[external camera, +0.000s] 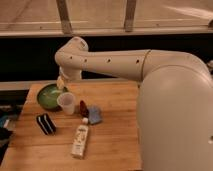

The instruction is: Knock the eraser over

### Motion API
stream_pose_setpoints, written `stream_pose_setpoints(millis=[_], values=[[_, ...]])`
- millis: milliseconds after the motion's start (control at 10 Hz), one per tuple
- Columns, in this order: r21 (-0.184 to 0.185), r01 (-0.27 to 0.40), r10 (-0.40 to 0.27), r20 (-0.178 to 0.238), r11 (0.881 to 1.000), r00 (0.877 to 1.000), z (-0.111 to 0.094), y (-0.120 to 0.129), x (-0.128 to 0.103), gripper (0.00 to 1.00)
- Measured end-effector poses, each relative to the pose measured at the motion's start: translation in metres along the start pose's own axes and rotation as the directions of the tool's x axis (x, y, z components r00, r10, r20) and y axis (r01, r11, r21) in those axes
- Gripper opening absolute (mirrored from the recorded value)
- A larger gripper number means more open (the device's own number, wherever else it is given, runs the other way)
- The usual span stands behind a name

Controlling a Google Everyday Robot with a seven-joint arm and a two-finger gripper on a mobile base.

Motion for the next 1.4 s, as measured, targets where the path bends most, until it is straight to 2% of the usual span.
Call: stream_pose_setpoints(millis=[1400], values=[[0.0, 0.0, 0.0, 0.0, 1.0, 1.0, -0.0001, 0.0001, -0.0001, 0.62]])
